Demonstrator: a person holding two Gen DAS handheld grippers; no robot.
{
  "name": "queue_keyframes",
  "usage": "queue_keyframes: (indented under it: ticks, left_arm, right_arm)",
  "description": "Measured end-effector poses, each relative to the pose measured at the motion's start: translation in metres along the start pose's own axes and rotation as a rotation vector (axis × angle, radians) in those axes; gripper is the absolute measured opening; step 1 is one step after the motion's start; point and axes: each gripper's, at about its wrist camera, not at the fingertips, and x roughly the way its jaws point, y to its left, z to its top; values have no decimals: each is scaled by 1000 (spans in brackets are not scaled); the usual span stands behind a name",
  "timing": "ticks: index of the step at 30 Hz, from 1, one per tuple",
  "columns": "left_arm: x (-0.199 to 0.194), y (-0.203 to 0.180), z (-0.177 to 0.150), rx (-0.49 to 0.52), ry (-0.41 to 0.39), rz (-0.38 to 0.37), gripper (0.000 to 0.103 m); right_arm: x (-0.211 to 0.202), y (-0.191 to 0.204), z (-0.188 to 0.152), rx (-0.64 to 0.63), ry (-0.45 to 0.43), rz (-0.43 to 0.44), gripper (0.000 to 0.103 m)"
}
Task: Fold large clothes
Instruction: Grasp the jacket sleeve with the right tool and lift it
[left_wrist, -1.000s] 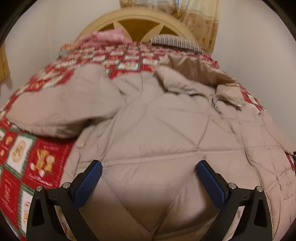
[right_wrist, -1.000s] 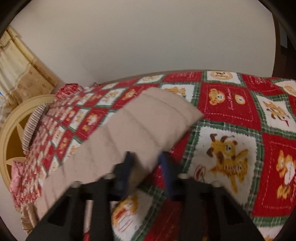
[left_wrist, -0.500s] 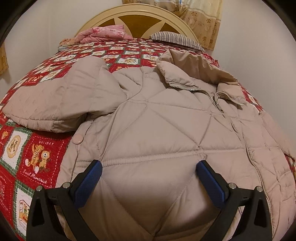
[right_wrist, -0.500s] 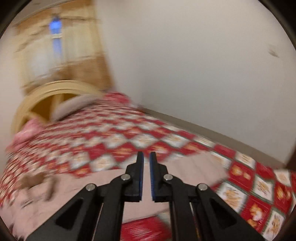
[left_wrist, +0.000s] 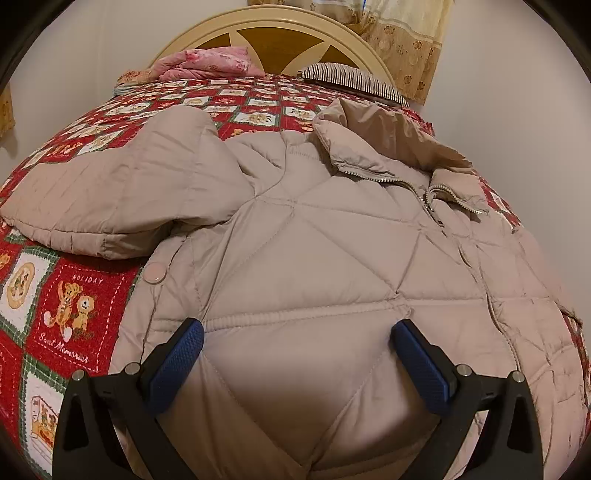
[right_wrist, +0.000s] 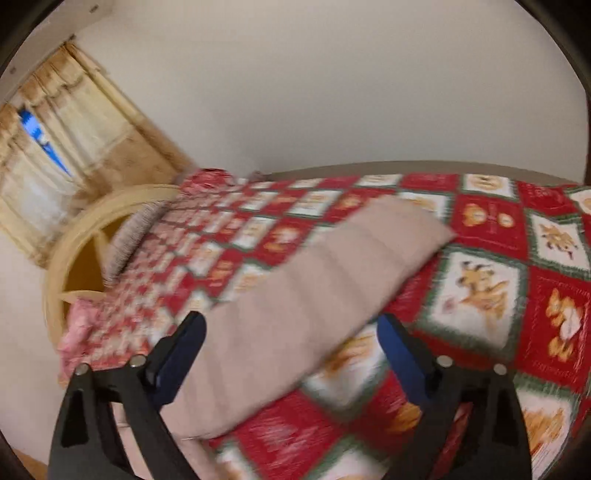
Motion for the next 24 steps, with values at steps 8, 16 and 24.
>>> queue_keyframes:
  ticks: [8,16,24]
  left_arm:
    - [3,-4,0,20,10,28,102]
    - [4,-5,0,17,10,26,102]
    - [5,-5,0,19,10,28,102]
  right_arm:
    - [31,32,-12,-57,19,0,86]
    - [46,-27,-6,157,4,-156,83]
    - [79,-36,21,142,8,-232,26]
